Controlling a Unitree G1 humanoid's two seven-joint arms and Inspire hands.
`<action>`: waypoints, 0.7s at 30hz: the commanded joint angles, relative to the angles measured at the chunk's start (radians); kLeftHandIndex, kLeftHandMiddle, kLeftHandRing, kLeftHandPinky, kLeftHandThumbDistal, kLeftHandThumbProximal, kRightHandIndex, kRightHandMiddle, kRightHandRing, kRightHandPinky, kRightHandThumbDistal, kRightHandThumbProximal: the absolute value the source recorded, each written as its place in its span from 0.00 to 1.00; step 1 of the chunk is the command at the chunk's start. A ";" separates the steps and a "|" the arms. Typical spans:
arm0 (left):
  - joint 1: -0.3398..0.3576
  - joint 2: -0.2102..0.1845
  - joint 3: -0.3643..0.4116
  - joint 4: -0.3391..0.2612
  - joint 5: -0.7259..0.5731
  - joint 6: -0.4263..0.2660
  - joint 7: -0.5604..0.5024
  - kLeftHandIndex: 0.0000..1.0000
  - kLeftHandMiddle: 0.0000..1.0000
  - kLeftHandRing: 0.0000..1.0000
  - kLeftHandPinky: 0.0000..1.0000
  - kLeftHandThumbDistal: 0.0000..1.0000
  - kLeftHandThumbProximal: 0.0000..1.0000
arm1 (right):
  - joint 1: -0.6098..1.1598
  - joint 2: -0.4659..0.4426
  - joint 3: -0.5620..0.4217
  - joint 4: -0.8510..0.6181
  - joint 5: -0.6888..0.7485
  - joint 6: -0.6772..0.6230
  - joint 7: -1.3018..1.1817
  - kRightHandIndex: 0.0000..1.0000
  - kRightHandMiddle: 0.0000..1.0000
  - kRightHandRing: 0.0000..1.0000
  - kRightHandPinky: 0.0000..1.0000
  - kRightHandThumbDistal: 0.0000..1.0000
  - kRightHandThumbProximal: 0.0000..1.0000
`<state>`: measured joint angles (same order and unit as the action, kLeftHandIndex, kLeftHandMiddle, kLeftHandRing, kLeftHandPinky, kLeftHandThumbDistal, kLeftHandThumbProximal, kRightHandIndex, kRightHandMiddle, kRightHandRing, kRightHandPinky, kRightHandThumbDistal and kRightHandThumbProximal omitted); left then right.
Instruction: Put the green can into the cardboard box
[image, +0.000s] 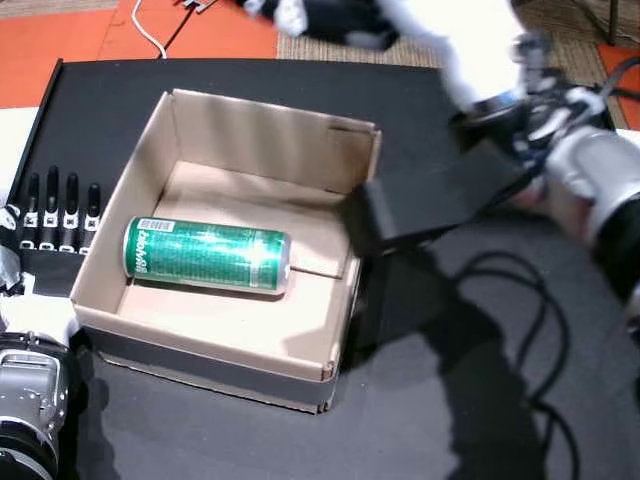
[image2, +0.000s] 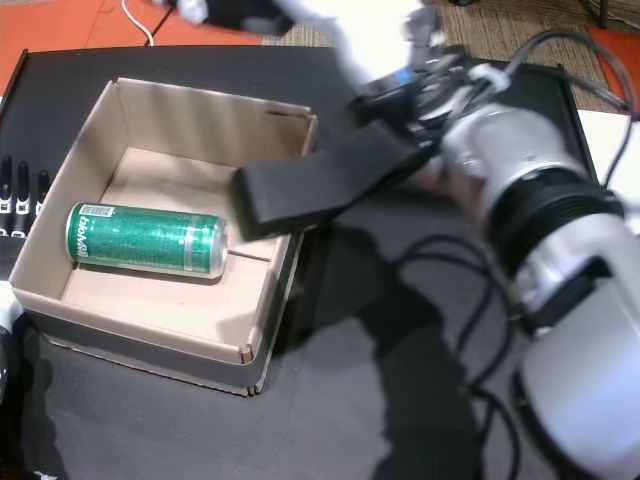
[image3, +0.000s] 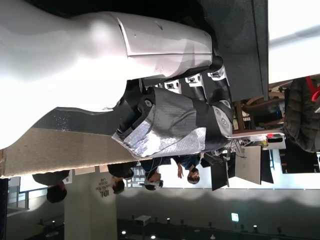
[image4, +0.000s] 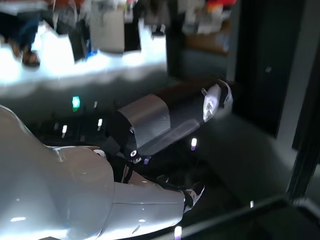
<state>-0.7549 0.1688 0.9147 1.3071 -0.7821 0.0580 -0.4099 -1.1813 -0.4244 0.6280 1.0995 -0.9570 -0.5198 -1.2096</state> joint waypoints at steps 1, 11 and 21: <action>0.061 -0.016 -0.003 0.034 0.013 0.008 0.039 0.52 0.55 0.66 0.81 0.00 0.49 | 0.061 -0.070 -0.038 -0.055 0.011 0.008 -0.045 0.99 0.94 0.97 0.98 0.95 0.56; 0.070 -0.013 -0.003 0.034 0.011 0.011 0.033 0.51 0.53 0.65 0.81 0.00 0.47 | 0.470 -0.294 -0.311 -0.382 0.194 -0.104 0.005 0.82 0.89 0.97 0.97 0.83 0.42; 0.073 -0.008 -0.008 0.030 0.015 0.009 0.032 0.55 0.56 0.68 0.83 0.00 0.51 | 0.879 -0.282 -0.509 -0.551 0.481 -0.353 0.296 0.83 0.89 0.92 0.97 0.83 0.63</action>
<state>-0.7393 0.1749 0.9125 1.3057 -0.7817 0.0580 -0.4139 -0.3447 -0.7216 0.1309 0.5644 -0.5196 -0.8322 -0.9632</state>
